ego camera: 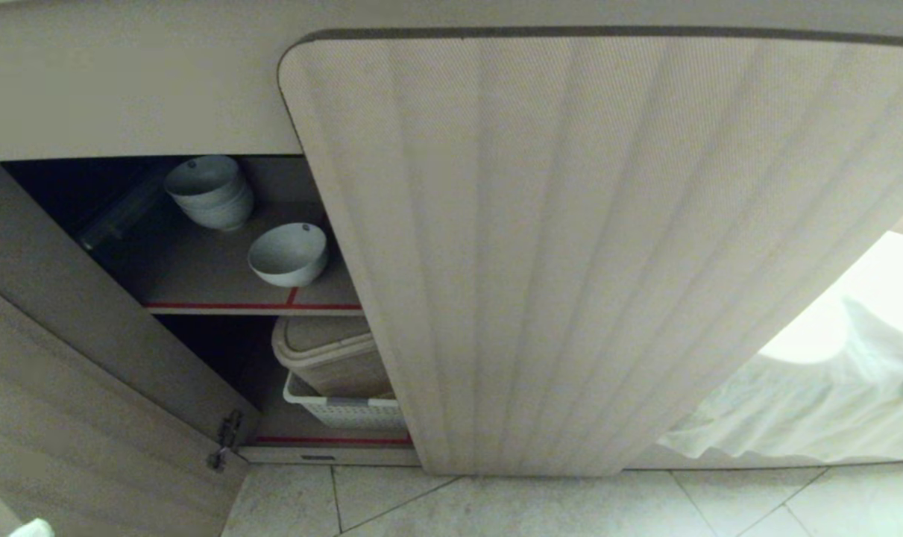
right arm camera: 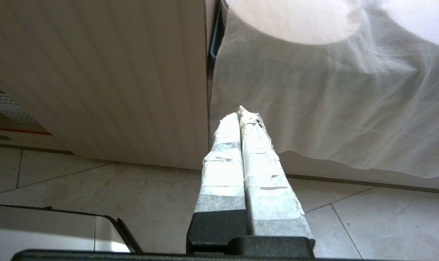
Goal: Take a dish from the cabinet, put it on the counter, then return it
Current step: Take the bowl from the cabinet
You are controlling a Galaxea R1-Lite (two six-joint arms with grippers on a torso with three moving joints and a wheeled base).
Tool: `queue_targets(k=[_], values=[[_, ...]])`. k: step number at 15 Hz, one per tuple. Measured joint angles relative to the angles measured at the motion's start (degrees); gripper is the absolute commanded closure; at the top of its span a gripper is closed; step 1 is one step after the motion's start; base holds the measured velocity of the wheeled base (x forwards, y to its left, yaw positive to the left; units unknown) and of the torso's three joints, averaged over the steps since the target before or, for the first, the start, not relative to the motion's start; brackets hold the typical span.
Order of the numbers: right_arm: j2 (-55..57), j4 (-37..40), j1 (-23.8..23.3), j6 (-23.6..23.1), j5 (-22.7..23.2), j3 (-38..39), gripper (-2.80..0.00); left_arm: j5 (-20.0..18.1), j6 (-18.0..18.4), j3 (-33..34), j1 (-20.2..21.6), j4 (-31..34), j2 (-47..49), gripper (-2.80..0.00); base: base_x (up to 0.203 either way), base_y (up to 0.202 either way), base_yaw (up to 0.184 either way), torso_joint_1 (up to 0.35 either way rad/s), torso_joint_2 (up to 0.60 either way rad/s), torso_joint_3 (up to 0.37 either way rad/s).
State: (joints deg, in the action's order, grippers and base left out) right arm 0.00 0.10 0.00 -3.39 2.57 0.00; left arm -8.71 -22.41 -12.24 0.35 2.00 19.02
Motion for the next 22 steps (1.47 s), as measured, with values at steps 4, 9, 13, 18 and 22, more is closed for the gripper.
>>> queue_targets(k=[4,9,13,18,22], values=[[0.0,0.0,0.0,0.0,0.0,0.0,0.0,0.3,-7.5,0.1,0.1,0.1,8.1,0.0,0.0,0.0,0.0,0.0,0.0,0.0],[0.0,0.0,0.0,0.0,0.0,0.0,0.0,0.3,-11.9,-0.2,0.1,-3.0,19.3,0.0,0.0,0.0,0.0,0.0,0.0,0.0],[0.0,0.0,0.0,0.0,0.0,0.0,0.0,0.2,-17.6,-2.3,0.1,-4.7,26.6,0.0,0.0,0.0,0.0,0.0,0.0,0.0],[0.0,0.0,0.0,0.0,0.0,0.0,0.0,-0.4,-19.4,-4.4,-0.1,-4.9,33.0,0.0,0.0,0.0,0.0,0.0,0.0,0.0],[0.0,0.0,0.0,0.0,0.0,0.0,0.0,-0.4,-20.4,-5.5,-0.1,-5.4,37.8,0.0,0.0,0.0,0.0,0.0,0.0,0.0]])
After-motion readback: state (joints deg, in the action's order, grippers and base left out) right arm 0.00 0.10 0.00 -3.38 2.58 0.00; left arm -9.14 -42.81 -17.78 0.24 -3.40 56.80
